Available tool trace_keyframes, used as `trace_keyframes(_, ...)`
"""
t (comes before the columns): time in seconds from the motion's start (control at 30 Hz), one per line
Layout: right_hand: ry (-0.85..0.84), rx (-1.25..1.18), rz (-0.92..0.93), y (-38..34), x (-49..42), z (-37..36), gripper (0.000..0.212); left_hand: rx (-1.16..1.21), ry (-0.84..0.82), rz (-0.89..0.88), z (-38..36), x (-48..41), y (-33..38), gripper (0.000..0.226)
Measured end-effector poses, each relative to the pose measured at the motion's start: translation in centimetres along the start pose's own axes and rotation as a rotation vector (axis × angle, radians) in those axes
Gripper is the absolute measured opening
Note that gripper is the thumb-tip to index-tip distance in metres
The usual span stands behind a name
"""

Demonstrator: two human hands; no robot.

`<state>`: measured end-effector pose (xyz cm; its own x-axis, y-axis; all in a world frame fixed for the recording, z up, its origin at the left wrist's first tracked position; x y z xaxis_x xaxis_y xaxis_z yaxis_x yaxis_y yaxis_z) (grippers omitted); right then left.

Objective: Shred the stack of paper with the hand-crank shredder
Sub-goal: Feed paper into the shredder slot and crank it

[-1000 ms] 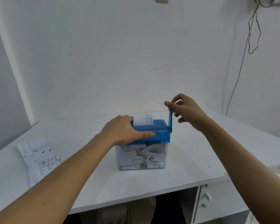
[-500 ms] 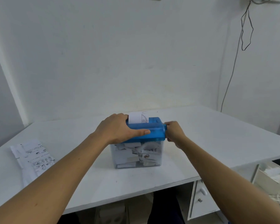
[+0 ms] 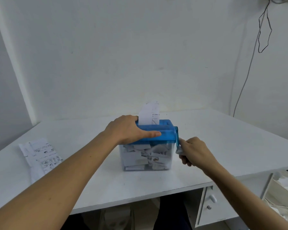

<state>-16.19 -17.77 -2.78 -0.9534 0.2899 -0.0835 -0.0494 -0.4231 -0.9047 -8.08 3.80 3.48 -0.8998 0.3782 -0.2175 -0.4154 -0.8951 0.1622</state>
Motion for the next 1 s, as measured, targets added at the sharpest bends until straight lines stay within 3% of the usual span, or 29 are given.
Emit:
trace_keyframes(0.13, -0.102, -0.340, 0.047, -4.5, 1.2, 2.9, 0.040, 0.020, 0.003, -0.021, -0.1, -0.1, -0.3, 0.088)
trace_keyframes(0.2, -0.143, -0.393, 0.069, -6.3, 0.4, 3.7, 0.041, 0.038, -0.004, -0.037, -0.2, 0.0, -0.3, 0.089)
trace_keyframes(0.47, 0.069, -0.179, 0.167, -5.7, -7.3, 2.5, 0.047, 0.061, 0.000, -0.073, -0.3, 0.0, 0.0, 0.108)
trace_keyframes(0.57, 0.132, -0.163, 0.195, -5.0, -8.7, 1.5, 0.035, 0.071, -0.001, -0.065, -0.4, 0.0, 0.0, 0.110)
trace_keyframes(1.0, 0.125, -0.173, 0.029, 2.8, -7.4, -2.0, 0.034, 0.041, 0.013, -0.048, -0.3, 0.3, -0.1, 0.109)
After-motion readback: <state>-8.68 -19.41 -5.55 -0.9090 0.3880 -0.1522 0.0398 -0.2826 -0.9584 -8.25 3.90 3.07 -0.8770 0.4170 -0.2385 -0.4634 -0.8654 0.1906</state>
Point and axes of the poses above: each hand's wrist, its own x-axis away from the middle knuckle, its own z-axis out of the back of the hand, y = z × x, the point moved 2 cm from there along -x, towards the middle knuckle, and after that the axes turned 10 degrees about -x, right-handed, at the moved point
